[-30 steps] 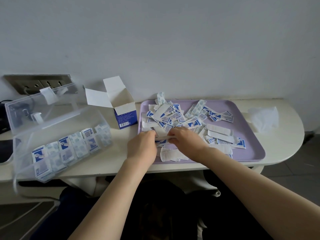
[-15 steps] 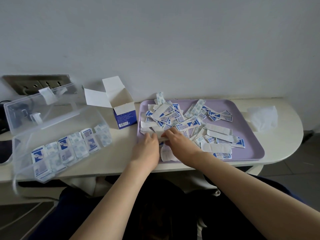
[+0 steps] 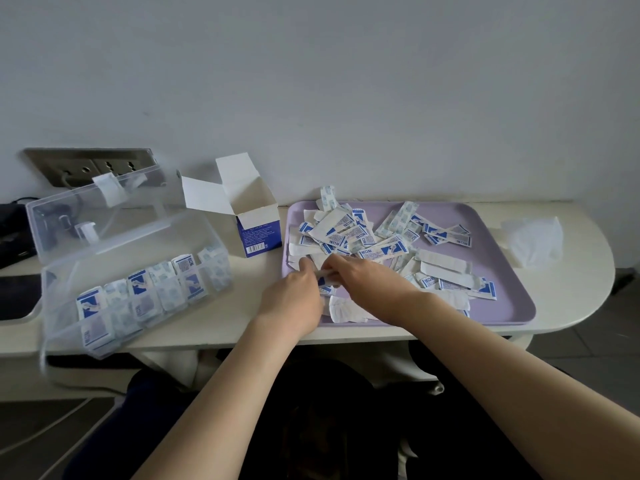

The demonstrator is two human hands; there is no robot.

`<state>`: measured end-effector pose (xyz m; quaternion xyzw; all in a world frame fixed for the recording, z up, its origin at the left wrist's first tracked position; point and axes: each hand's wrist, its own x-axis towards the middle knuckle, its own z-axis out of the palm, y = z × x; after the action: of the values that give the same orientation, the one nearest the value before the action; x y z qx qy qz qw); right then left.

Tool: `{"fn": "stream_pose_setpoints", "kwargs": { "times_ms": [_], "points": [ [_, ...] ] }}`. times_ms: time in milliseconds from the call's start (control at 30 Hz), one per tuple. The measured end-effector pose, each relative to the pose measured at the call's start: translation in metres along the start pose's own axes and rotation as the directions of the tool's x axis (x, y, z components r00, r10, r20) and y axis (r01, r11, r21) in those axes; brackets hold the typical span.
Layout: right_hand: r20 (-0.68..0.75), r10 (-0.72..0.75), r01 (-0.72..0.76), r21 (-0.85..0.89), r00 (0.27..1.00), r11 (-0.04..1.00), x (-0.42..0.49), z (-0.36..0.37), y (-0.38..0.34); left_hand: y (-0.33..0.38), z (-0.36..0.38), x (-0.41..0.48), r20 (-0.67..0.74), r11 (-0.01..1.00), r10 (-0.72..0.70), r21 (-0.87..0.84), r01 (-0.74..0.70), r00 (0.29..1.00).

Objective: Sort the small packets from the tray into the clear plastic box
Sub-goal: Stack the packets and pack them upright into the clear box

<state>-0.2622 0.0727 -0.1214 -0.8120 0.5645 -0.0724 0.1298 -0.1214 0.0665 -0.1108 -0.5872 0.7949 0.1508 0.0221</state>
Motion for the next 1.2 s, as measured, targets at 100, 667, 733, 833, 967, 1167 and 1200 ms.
{"fn": "stream_pose_setpoints", "kwargs": {
  "times_ms": [100,667,733,833,967,1167,1200],
  "points": [
    [0.038,-0.055,0.055,-0.014,0.998,0.998,-0.002,0.0,-0.003,-0.005,-0.003,-0.003,0.009,1.0,0.012,0.004,-0.012,1.0],
    [-0.02,-0.136,0.136,0.002,0.99,0.991,-0.002,-0.003,-0.061,-0.062,-0.028,-0.055,-0.138,0.997,0.075,0.004,-0.075,0.988],
    [-0.018,-0.142,0.142,0.023,0.99,0.99,-0.001,0.0,-0.071,-0.07,-0.029,-0.064,-0.157,0.995,0.095,0.03,-0.091,0.983],
    [-0.071,-0.155,0.159,0.054,0.985,0.986,0.003,0.005,-0.08,-0.08,-0.03,-0.074,-0.189,0.997,0.077,0.028,-0.073,0.979],
    [-0.204,-0.189,0.209,0.079,0.961,0.975,0.008,0.007,-0.097,-0.092,-0.034,-0.077,-0.28,0.998,0.066,0.027,-0.06,0.958],
    [-0.386,-0.228,0.183,-0.149,0.894,0.972,0.015,-0.009,-0.132,-0.106,-0.042,-0.086,-0.38,0.991,0.094,-0.055,-0.124,0.92],
    [-0.335,-0.207,0.157,-0.169,0.919,0.973,0.016,-0.013,-0.139,-0.11,-0.044,-0.088,-0.405,0.989,0.089,-0.076,-0.13,0.91]
  ]
}}
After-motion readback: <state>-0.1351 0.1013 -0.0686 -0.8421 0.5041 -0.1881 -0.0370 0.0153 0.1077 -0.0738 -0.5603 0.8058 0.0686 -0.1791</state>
